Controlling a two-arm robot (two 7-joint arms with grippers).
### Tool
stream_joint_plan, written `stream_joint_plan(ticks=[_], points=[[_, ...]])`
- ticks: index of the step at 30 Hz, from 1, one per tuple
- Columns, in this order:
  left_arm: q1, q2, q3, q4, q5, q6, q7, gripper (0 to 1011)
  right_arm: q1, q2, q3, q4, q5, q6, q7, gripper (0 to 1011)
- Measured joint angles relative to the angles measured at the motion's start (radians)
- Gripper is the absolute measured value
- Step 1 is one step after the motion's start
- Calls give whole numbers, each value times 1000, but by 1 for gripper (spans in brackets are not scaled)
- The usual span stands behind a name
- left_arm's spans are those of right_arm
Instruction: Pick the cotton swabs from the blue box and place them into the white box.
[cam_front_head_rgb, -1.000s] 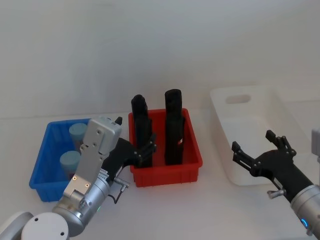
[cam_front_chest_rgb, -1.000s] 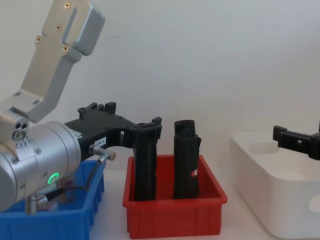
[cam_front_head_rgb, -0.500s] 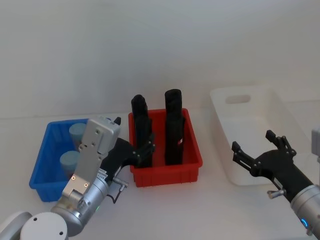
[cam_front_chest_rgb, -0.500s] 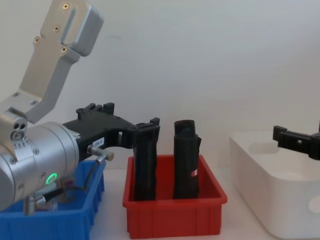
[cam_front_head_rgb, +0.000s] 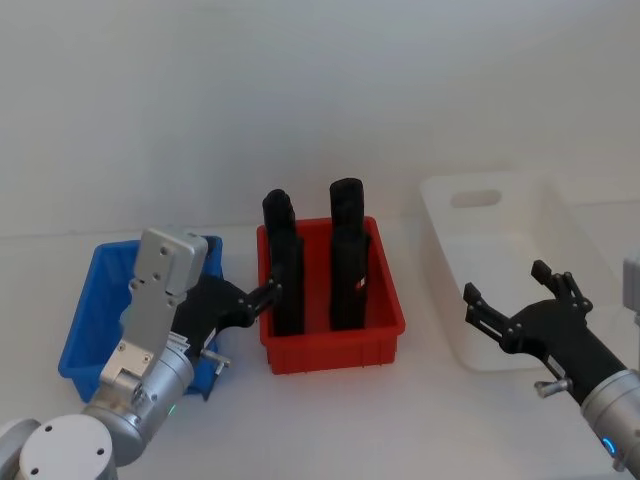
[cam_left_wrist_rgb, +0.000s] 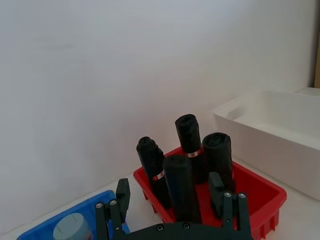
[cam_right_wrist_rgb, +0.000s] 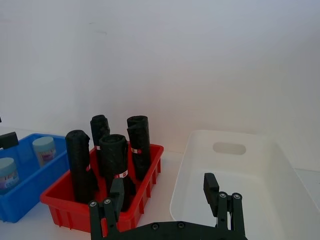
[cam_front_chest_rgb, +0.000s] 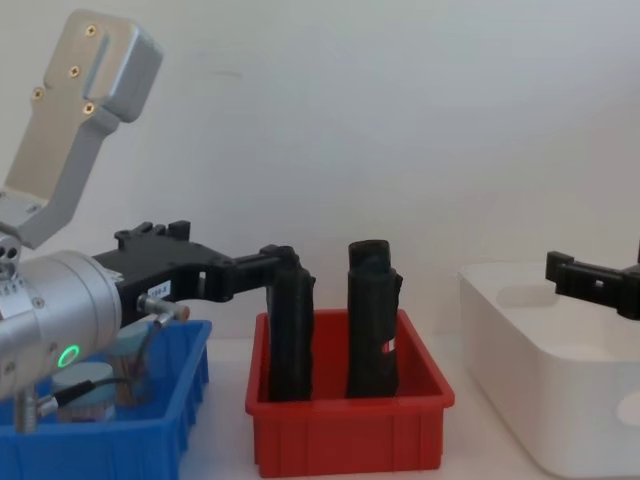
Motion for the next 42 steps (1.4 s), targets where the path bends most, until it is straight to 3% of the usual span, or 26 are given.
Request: stream_joint_plan(ticks=[19, 42], points=[[-41, 16, -65, 109, -81, 59, -3, 1004, 0, 0, 0, 0, 0, 0, 0, 1002], [-101, 17, -115, 268, -116, 112, -48, 1004, 0, 0, 0, 0, 0, 0, 0, 1002]])
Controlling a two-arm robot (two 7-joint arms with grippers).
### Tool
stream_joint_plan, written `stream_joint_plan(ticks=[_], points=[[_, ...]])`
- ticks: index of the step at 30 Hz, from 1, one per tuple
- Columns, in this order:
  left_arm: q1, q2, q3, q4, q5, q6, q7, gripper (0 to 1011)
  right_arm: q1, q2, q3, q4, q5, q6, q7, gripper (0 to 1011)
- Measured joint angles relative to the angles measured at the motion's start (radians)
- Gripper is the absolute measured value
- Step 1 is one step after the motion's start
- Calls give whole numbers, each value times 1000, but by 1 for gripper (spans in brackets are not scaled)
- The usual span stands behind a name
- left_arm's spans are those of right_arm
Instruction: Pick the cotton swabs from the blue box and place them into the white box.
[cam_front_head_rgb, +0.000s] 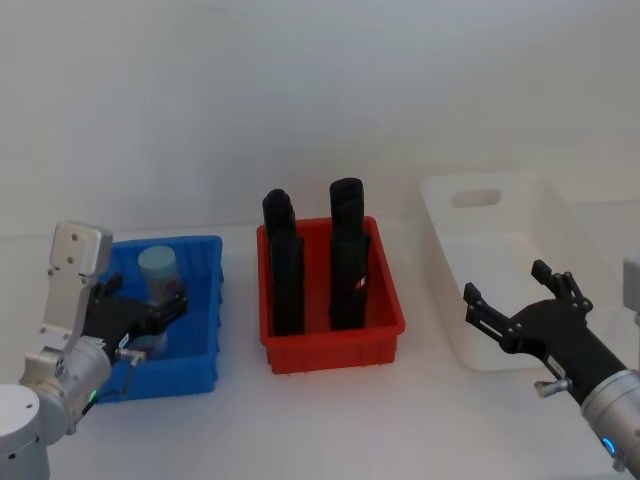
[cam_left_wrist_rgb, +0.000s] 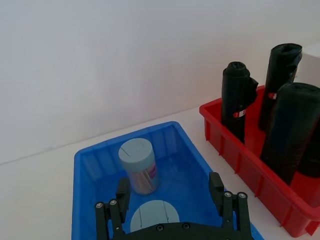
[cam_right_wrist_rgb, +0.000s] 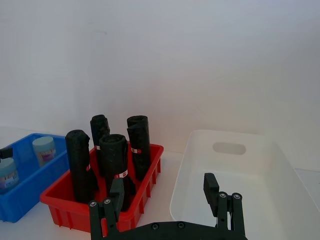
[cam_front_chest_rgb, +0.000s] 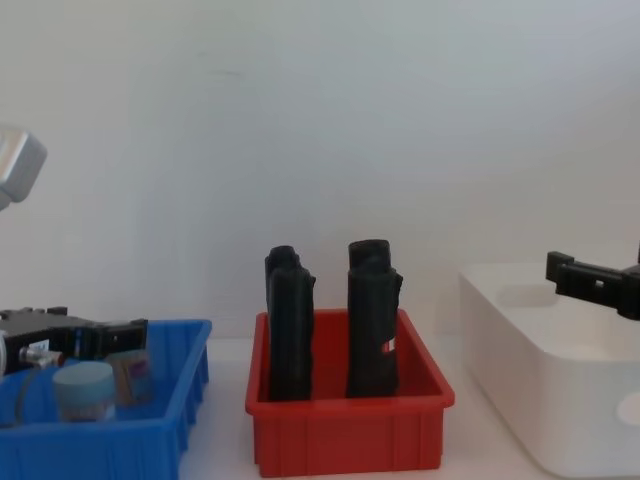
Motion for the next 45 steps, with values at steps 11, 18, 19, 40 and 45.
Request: stream_joint_plan(ticks=[11, 18, 19, 40, 45], points=[[-20, -3, -13, 72, -1, 9, -15, 1004, 0, 0, 0, 0, 0, 0, 0, 1002], [-31, -5, -20, 111, -10, 9, -31, 1004, 0, 0, 0, 0, 0, 0, 0, 1002], [-32, -6, -20, 114, -11, 9, -33, 1004, 0, 0, 0, 0, 0, 0, 0, 1002], [-41, -12, -34, 165, -61, -2, -84, 865, 0, 0, 0, 0, 0, 0, 0, 1002], [-36, -13, -36, 165, -80, -4, -93, 729, 0, 0, 0, 0, 0, 0, 0, 1002]])
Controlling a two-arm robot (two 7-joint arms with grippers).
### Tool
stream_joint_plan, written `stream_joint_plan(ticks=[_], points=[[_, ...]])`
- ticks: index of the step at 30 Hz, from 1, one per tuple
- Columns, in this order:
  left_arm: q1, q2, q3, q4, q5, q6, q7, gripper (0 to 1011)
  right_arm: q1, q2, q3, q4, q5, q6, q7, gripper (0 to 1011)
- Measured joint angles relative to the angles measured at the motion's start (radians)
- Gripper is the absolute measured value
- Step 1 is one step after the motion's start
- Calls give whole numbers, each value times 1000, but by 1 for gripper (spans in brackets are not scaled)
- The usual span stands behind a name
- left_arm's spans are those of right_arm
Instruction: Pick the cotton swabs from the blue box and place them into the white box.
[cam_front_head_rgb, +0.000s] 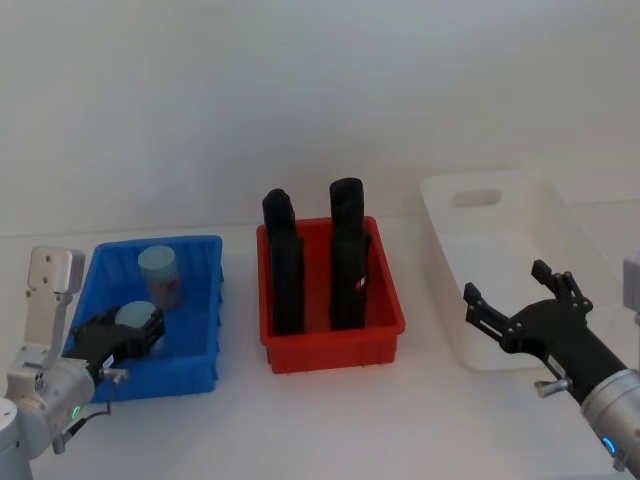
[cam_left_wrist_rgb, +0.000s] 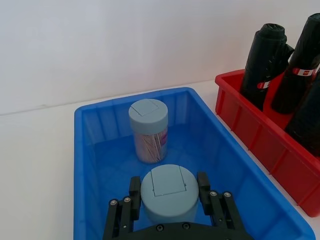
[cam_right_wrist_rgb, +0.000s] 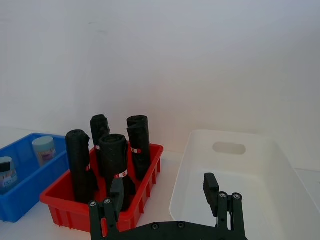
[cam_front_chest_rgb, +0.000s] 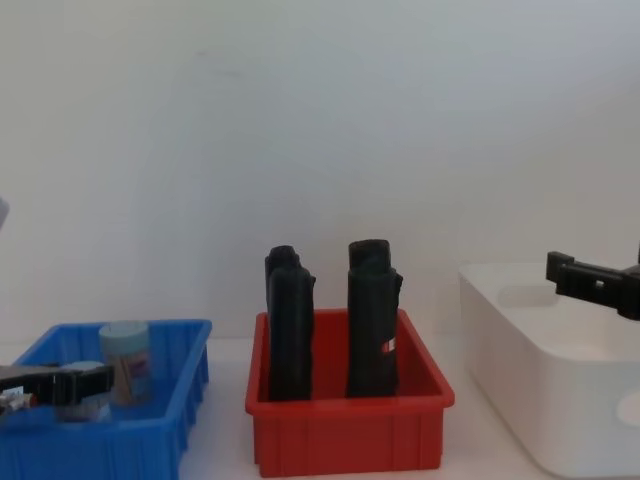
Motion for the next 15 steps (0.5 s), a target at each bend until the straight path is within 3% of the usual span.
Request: stream_joint_plan(ticks=[2, 15], points=[[2, 0, 0, -2, -4, 0, -2, 671, 0, 0, 0, 0, 0, 0, 0, 1002], [30, 10, -6, -65, -21, -2, -6, 669, 0, 0, 0, 0, 0, 0, 0, 1002]])
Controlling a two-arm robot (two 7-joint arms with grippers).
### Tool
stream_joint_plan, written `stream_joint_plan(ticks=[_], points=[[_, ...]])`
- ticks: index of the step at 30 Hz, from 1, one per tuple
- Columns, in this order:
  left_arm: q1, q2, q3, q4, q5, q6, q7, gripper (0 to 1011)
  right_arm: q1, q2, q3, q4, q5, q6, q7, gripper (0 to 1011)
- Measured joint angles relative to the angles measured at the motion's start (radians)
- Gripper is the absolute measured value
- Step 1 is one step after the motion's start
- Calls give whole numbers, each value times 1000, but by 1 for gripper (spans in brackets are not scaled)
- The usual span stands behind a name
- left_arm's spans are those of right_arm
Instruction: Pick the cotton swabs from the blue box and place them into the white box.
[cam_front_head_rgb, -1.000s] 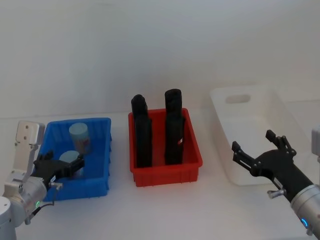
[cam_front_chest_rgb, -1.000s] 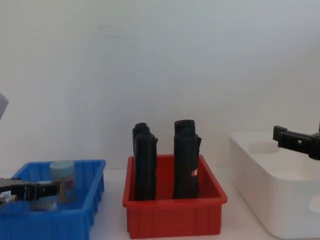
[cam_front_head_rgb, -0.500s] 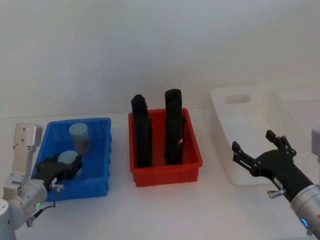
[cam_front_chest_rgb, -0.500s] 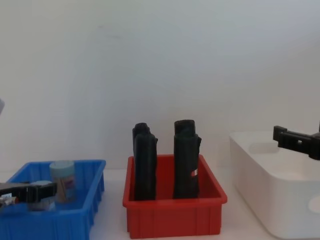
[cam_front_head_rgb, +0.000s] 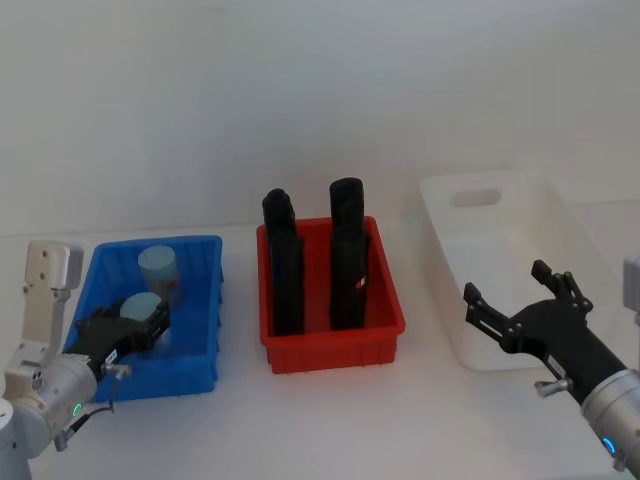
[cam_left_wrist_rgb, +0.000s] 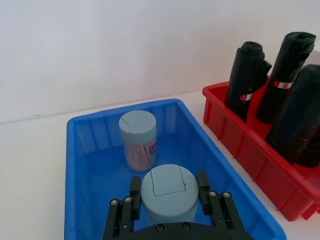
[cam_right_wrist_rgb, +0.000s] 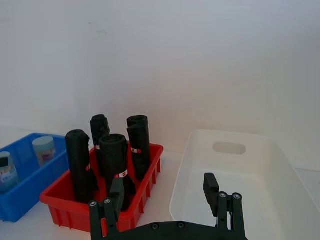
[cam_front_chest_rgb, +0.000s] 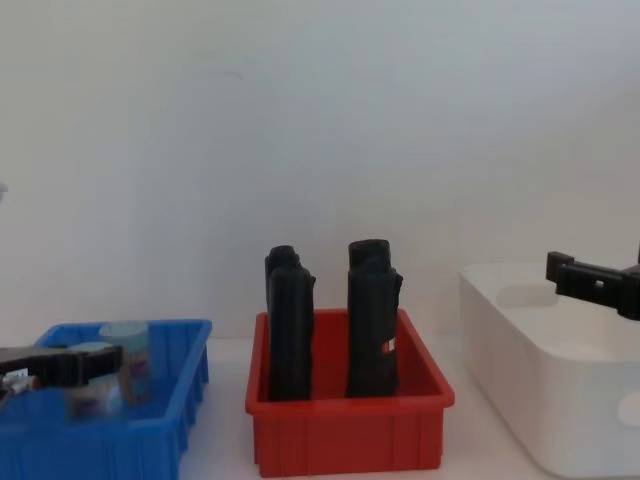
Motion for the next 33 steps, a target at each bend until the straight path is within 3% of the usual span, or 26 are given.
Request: stream_joint_plan(ticks=[17, 26, 33], points=[[50, 43, -17, -224, 16, 24, -33, 669, 0, 0, 0, 0, 0, 0, 0, 1002], [65, 68, -24, -352, 19, 85, -76, 669, 0, 0, 0, 0, 0, 0, 0, 1002], [67, 80, -27, -410, 18, 132, -107, 670, 0, 0, 0, 0, 0, 0, 0, 1002]])
